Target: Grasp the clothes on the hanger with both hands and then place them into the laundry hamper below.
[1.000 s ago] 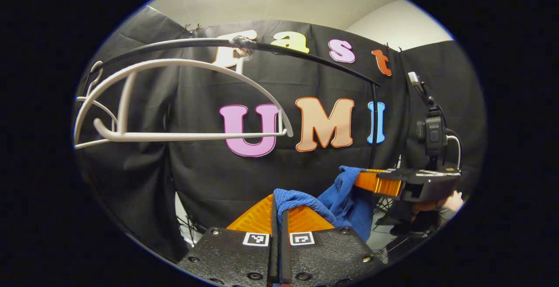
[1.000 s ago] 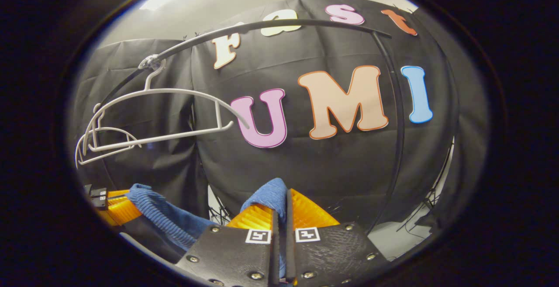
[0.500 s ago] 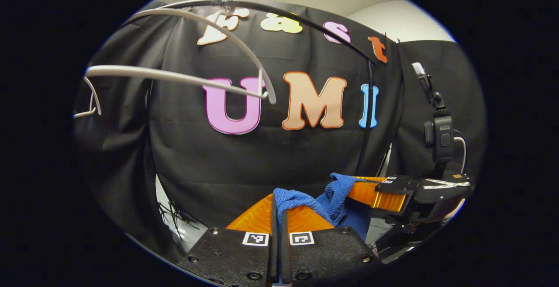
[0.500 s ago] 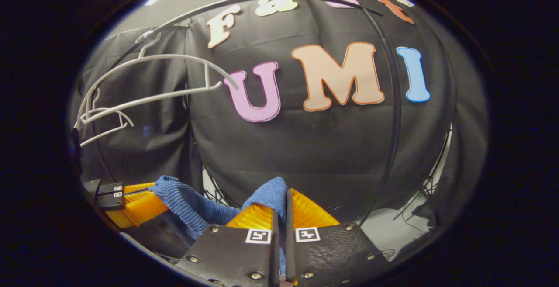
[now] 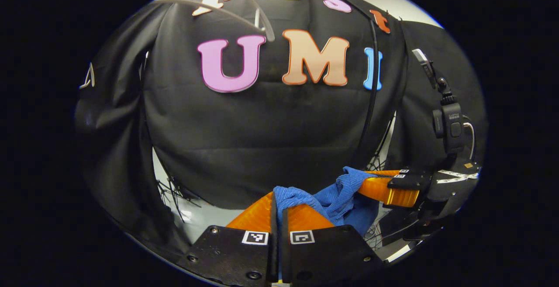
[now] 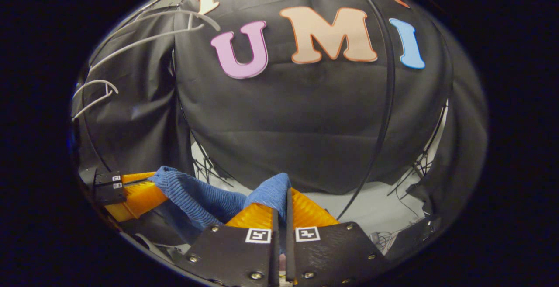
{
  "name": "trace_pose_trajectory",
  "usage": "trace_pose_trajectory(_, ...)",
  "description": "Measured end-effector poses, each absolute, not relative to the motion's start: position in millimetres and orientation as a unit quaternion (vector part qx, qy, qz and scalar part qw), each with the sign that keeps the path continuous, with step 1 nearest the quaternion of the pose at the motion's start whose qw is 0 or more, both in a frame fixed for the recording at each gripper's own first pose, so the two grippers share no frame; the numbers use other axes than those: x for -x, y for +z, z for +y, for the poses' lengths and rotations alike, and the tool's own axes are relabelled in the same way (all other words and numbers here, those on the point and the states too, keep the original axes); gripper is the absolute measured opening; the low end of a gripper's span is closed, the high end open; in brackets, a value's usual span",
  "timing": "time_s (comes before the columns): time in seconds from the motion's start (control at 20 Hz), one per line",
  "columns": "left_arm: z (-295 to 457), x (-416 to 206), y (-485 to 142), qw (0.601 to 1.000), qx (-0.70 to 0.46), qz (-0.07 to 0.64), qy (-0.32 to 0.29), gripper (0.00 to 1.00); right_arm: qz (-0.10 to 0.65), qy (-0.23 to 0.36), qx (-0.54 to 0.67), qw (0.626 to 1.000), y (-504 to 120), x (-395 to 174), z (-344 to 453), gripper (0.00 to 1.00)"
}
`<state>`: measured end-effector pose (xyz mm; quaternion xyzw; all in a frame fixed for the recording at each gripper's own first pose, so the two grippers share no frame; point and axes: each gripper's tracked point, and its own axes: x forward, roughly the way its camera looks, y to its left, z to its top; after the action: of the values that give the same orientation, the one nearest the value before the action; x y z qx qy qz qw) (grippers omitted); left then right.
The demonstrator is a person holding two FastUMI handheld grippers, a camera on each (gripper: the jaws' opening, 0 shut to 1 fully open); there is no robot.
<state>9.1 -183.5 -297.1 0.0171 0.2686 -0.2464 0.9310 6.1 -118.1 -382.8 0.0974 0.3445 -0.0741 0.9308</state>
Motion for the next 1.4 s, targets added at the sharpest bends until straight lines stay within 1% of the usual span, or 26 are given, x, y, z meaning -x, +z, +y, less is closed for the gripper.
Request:
trace_pose_trajectory(0.25,-185.4,0.0,-337.3,0.915,-0.023,0.322,-0.244,0.05,0.389,-0.074,-0.092,0.914,-420.0,21.5,-112.6,0.06)
trace_pose_trajectory(0.4,-192.7,10.0,-353.2,0.903,-0.034,0.348,-0.249,0.11,0.408,-0.076,-0.093,0.905,-432.0,32.1,-111.5,0.06)
trace_pose_trajectory(0.45,-191.6,14.5,-358.6,0.901,-0.04,0.353,-0.249,0.14,0.41,-0.075,-0.097,0.904,-432.4,33.3,-111.0,0.06)
trace_pose_trajectory(0.5,-192.2,18.4,-363.9,0.897,-0.044,0.361,-0.252,0.15,0.408,-0.076,-0.1,0.904,-431.5,32.8,-111.7,0.06)
trace_pose_trajectory(0.55,-188.6,26.0,-369.8,0.893,-0.048,0.369,-0.253,0.19,0.408,-0.079,-0.099,0.904,-431.1,32.8,-113.6,0.06)
trace_pose_trajectory(0.6,-186.2,30.3,-374.9,0.89,-0.052,0.375,-0.253,0.19,0.407,-0.08,-0.097,0.904,-429.2,32.5,-114.7,0.06)
trace_pose_trajectory(0.7,-186.5,45.5,-386.4,0.876,-0.055,0.399,-0.265,0.24,0.406,-0.08,-0.098,0.905,-427.3,31.6,-113.1,0.06)
trace_pose_trajectory(0.75,-184.6,51.5,-390.1,0.871,-0.063,0.409,-0.263,0.28,0.406,-0.081,-0.101,0.905,-427.9,32.5,-114.1,0.06)
trace_pose_trajectory(0.8,-187.6,48.2,-392.5,0.873,-0.063,0.404,-0.268,0.3,0.405,-0.082,-0.103,0.905,-426.6,32.7,-114.1,0.06)
trace_pose_trajectory(0.85,-189.5,47.7,-390.4,0.873,-0.064,0.4,-0.272,0.46,0.403,-0.082,-0.104,0.905,-425.6,32.6,-113.8,0.06)
trace_pose_trajectory(0.9,-190.3,46.5,-387.6,0.874,-0.066,0.397,-0.274,0.43,0.401,-0.081,-0.106,0.906,-424.2,31.8,-113.5,0.06)
trace_pose_trajectory(0.95,-191.4,44.4,-385.5,0.875,-0.065,0.394,-0.274,0.44,0.4,-0.08,-0.105,0.907,-424.2,33.1,-113.0,0.06)
trace_pose_trajectory(1.0,-193.9,43.7,-383.8,0.876,-0.062,0.391,-0.274,0.42,0.399,-0.078,-0.103,0.908,-422.3,32.7,-112.6,0.06)
trace_pose_trajectory(1.25,-194.7,35.3,-373.2,0.884,-0.054,0.376,-0.271,0.42,0.385,-0.071,-0.101,0.915,-406.9,33.2,-105.0,0.06)
trace_pose_trajectory(1.3,-194.2,35.1,-371.1,0.886,-0.052,0.373,-0.269,0.43,0.38,-0.07,-0.1,0.917,-401.1,30.6,-104.2,0.06)
trace_pose_trajectory(1.4,-189.6,29.5,-359.2,0.893,-0.047,0.36,-0.265,0.42,0.364,-0.066,-0.095,0.924,-383.4,25.3,-103.2,0.06)
